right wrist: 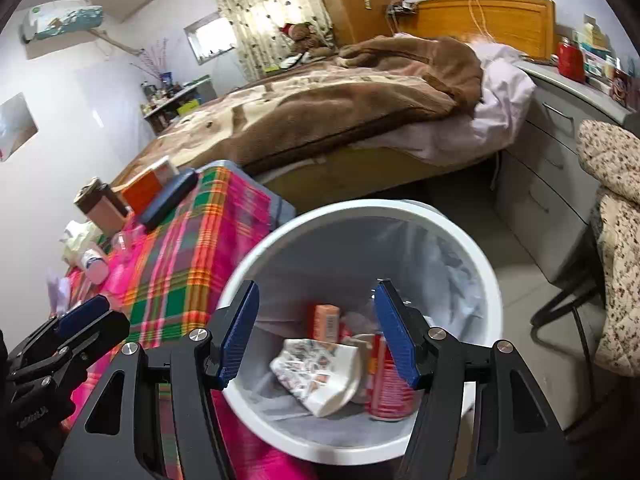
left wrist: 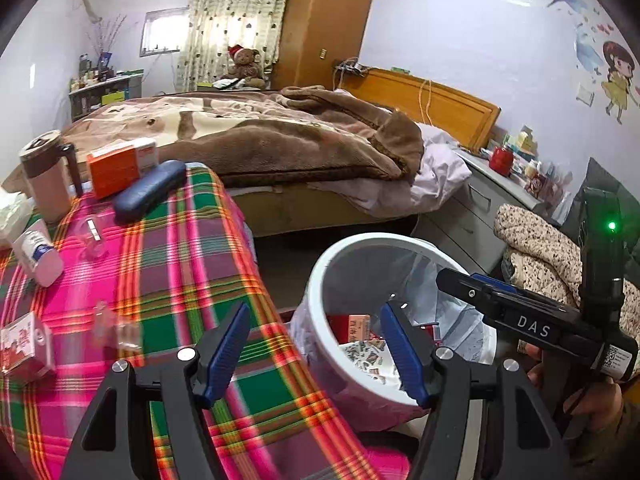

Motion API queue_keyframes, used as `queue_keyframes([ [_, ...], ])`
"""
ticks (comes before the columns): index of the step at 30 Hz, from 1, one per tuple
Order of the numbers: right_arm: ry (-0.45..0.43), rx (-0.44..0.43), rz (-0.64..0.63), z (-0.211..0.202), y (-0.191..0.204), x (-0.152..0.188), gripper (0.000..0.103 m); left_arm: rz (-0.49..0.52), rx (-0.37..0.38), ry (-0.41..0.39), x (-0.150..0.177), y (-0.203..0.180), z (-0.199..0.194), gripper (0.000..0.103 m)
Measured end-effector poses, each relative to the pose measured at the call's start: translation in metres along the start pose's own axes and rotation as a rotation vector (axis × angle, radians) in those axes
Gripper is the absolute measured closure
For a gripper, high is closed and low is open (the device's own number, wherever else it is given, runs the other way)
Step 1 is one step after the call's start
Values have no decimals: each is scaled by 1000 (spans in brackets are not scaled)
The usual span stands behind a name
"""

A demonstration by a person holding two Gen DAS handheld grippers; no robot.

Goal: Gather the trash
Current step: 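Withdraw both tools from the bin back toward the table, then grasp the strawberry milk carton with the left tool while the right tool grasps the clear plastic cup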

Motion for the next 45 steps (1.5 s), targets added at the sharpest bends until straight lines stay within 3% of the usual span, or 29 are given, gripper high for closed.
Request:
queue_keyframes([
  [20,30,-220,-175,22,98,17,41,-155,-203,-70,24,135,-69,35],
  [31,87,-277,-327,44,155,30,41,-205,-276,-36,43,195,-83,31],
  [41,149,-254,-509,73,203,41,41,-148,-341,73,52,228,-67,29],
  [45,166,-230,-551,83,213,44,31,-72,-385,81,47,231,-63,26],
])
Point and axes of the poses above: each gripper's, at about its wrist camera, not at the fingertips, and z roughly the way its jaws point, y to its left, x to its underside, the point moved 2 cm from there along z, roughly the way its jaws point, and after that the axes turned 2 degrees about -z, right-handed, at the moved point
